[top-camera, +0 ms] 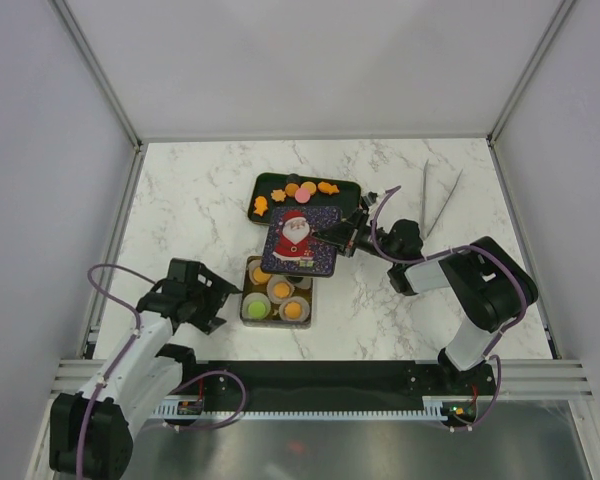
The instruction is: Pack the cookies
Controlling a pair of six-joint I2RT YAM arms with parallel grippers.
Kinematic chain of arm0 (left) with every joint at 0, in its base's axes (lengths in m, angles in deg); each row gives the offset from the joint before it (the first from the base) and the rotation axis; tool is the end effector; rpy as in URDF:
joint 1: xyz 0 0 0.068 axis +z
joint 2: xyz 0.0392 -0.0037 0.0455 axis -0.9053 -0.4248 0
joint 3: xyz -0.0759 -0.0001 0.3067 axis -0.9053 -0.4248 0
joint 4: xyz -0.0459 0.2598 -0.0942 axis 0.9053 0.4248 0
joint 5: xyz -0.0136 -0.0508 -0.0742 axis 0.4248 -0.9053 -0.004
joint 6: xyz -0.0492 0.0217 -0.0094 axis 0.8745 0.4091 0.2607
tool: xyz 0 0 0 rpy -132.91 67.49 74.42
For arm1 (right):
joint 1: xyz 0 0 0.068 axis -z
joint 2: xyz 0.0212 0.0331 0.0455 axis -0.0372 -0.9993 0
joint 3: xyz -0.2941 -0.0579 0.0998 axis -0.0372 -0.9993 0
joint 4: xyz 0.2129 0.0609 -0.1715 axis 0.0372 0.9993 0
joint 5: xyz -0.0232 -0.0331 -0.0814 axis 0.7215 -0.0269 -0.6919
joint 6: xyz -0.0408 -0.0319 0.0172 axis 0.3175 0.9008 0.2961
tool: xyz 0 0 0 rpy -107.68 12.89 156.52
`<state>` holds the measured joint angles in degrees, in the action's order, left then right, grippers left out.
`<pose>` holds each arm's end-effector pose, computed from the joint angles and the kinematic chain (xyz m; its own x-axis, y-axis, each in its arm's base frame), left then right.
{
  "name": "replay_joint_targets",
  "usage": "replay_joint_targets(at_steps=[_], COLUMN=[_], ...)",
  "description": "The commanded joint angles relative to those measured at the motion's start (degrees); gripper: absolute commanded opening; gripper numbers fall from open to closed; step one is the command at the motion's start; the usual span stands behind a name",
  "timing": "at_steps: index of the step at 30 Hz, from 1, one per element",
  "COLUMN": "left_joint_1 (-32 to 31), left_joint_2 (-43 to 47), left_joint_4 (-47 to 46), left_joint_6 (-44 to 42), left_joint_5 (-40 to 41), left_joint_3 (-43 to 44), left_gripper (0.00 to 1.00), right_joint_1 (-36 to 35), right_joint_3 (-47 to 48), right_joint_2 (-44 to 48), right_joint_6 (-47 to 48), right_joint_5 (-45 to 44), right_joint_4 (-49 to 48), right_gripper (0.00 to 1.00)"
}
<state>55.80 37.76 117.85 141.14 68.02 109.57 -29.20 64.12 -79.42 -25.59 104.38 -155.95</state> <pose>0.1237 -0.0241 0.1818 -0.5239 -0.8472 -0.0881 -0.7168 0.4944 -0.4917 0.2783 0.1677 0.2099 -0.8960 0.4172 -0.1520 -0.1771 -0.0219 0.9839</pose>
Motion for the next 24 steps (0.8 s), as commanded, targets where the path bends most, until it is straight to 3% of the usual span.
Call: replay_joint_targets(at_steps=[1, 8, 16, 19, 24], left_joint_1=[-3.7, -9.7, -10.2, -6.8, 6.6], left_joint_2=[-0.1, -3.6, -5.8, -5.6, -6.7], left_joint_4=[-1.6, -9.2, -12.1, -10.7, -10.7], left_joint_6=[8.2, 11.4, 7.5, 3.6, -5.7], left_joint_5=[2.2, 1.1, 3.3, 3.7, -1.2], left_joint_3=[-0.6, -1.4, 1.6, 3.0, 6.2], left_gripper=[0.92, 0.9, 0.9, 0.93, 0.98], right_joint_1=[0.6, 1.1, 1.1, 1.1, 1.1], right_joint_3=[-1.1, -3.2, -4.7, -5.2, -5.8], right_joint_2=[1.2, 2.1, 2.8, 4.0, 6.7], right_joint_6=[0.6, 1.8, 2.1, 2.8, 5.2], right_joint_5=[0.3, 1.1, 1.7, 2.0, 2.5], right_joint_4=[-16.3, -15.2, -14.6, -13.2, -8.3], right_gripper=[0.0, 0.0, 0.0, 0.0, 0.0])
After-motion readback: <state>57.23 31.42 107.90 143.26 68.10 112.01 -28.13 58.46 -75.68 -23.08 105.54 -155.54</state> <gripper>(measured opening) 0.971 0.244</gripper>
